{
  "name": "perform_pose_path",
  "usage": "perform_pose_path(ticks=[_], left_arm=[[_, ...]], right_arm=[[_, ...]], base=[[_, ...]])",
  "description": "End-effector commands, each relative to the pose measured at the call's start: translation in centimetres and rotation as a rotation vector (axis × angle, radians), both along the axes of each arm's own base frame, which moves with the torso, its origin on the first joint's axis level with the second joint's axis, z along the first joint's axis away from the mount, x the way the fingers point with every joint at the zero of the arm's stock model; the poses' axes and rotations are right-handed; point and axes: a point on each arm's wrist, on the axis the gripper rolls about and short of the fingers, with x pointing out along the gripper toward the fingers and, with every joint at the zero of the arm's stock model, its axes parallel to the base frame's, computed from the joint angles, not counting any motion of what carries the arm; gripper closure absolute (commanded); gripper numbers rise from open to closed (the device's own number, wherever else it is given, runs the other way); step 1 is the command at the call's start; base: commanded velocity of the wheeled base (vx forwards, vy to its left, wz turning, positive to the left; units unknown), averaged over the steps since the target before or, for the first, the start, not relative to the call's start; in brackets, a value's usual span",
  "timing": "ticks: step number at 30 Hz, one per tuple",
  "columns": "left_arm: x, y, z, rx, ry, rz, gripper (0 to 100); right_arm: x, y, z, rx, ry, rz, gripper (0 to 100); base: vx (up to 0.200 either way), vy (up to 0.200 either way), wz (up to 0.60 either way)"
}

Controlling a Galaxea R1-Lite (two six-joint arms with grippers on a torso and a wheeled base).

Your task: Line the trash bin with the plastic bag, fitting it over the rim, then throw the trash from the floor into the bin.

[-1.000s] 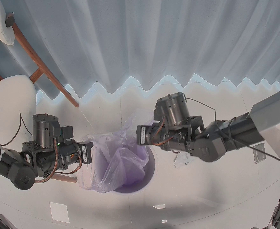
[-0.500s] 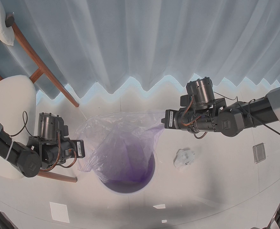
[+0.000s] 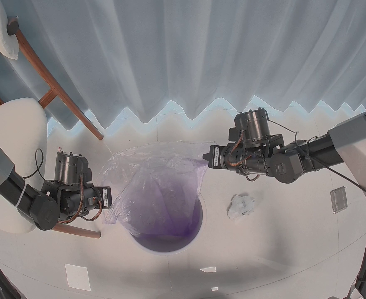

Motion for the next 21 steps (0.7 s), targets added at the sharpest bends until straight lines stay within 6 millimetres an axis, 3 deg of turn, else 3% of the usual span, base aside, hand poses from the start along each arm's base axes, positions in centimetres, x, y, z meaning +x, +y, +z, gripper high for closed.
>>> perform_pose_path(ticks=[1, 5, 10, 15, 21], left_arm=[[-0.7, -0.1, 1.1, -0.009, -0.03, -0.01, 100], [-2.3, -0.7, 2.3, -0.017, -0.06, -0.044, 100], [-3.9, -1.1, 2.7, -0.016, -0.068, -0.078, 100], [-4.2, -1.0, 2.9, -0.016, -0.074, -0.079, 100], [-4.2, -1.0, 3.1, -0.018, -0.08, -0.079, 100]], right_arm=[[-2.0, -0.3, 3.0, 0.077, -0.007, -0.01, 0], [-6.1, 1.3, 6.4, 0.232, 0.085, 0.024, 0], [-8.6, 2.3, 8.2, 0.267, 0.163, 0.044, 0], [-9.7, 4.1, 7.1, 0.22, 0.232, 0.072, 0], [-9.8, 6.4, 3.7, 0.129, 0.312, 0.01, 0]], base=[[0.0, 0.0, 0.0], [0.0, 0.0, 0.0], [0.0, 0.0, 0.0], [0.0, 0.0, 0.0], [0.0, 0.0, 0.0]])
